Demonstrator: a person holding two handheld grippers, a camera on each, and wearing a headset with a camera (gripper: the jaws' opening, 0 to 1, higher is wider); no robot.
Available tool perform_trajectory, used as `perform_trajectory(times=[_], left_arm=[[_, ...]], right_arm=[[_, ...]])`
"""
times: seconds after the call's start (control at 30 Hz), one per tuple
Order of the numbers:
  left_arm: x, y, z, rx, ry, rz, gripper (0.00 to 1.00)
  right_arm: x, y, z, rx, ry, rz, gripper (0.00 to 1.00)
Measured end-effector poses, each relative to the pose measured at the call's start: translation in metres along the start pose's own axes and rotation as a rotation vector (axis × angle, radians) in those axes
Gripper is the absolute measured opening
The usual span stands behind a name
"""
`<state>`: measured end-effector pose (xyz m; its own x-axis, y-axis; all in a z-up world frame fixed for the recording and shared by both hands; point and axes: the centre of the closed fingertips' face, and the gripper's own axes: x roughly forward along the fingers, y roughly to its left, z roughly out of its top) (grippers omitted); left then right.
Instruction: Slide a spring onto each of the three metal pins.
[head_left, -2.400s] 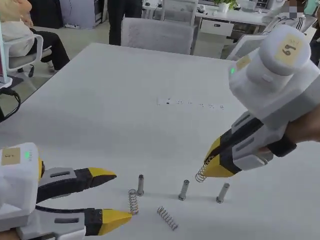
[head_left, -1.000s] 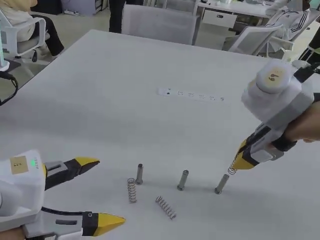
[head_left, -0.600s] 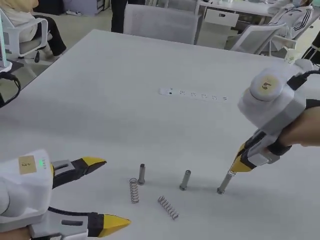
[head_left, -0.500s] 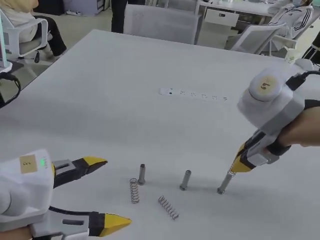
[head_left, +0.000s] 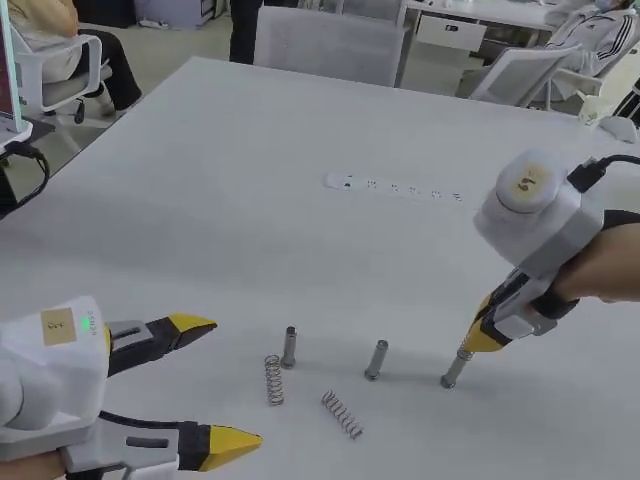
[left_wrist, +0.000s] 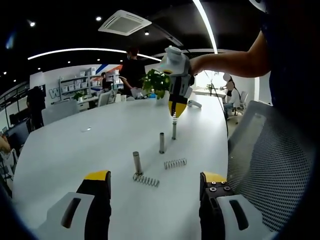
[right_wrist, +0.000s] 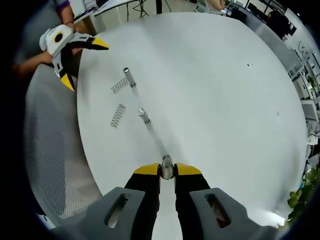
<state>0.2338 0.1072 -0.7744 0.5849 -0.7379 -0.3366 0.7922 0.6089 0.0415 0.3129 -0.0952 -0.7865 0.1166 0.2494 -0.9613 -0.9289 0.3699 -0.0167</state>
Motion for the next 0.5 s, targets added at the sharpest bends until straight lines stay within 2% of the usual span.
perform_trajectory(times=[0.5], left_arm=[[-0.001,-0.002,0.002,0.0,0.004,-0.003,0.67]], right_arm=[[0.031,0.002,-0.009,0.015,0.015,0.005,0.08]])
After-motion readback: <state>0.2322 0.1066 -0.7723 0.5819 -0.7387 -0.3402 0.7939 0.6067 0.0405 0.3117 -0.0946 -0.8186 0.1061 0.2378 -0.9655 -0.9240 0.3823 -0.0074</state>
